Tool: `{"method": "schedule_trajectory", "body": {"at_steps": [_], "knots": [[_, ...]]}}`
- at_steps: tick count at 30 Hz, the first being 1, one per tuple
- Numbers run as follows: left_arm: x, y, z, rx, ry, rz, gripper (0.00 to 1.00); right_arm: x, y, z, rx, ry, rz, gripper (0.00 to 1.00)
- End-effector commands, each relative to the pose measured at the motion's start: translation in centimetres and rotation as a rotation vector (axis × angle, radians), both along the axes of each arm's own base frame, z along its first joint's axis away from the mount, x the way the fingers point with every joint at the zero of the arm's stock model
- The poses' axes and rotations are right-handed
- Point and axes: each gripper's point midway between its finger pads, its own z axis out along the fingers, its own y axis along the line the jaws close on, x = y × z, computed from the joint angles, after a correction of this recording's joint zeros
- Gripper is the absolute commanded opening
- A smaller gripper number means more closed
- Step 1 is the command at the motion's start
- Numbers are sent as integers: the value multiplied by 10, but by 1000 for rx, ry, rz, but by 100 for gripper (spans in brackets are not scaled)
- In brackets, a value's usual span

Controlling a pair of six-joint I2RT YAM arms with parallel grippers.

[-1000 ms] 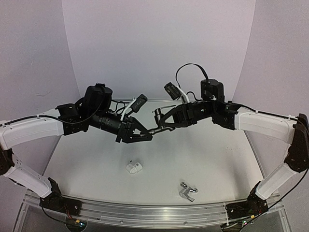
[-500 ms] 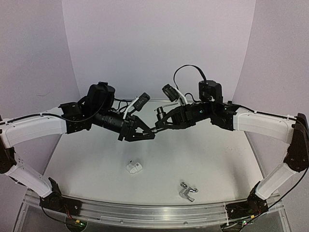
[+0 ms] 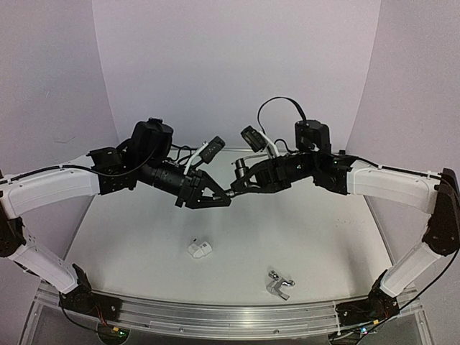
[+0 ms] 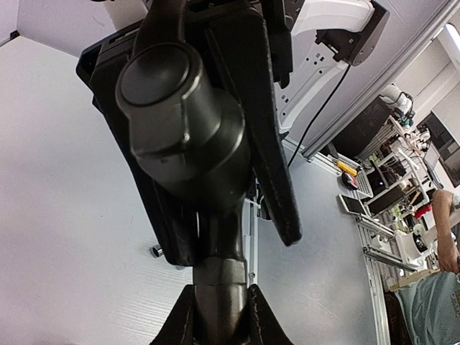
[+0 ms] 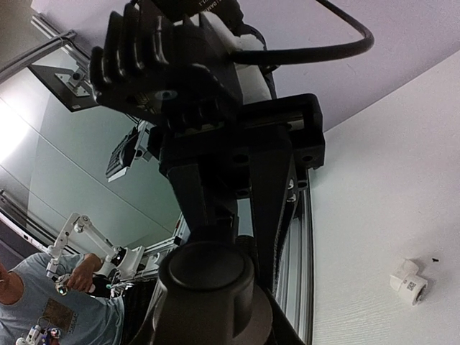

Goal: Install the water faucets

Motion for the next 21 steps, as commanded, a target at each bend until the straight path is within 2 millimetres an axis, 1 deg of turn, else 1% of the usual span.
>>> {"method": "schedule_trajectory", "body": {"at_steps": [1,5,8,12,16,21], "knots": [[-3,-3,29,-58,-56,-41,0,-5,0,4,29,-48,22,24],[-2,-3,29,-47,-52,-41,0,-4,0,2,24,-52,16,22],[-1,-5,28,-35,-47,-41,0,-3,0,3,25,-61,13,17],[-1,-4,29,-36,-52,-41,0,-2,1,-2,8,-73,-1,15],[-1,-3,29,-31,-50,-37,0,0,0,-6,-8,-95,-10,24],[-1,-3,28,-25,-43,-31,0,0,0,-8,-19,-117,-12,28]]}}
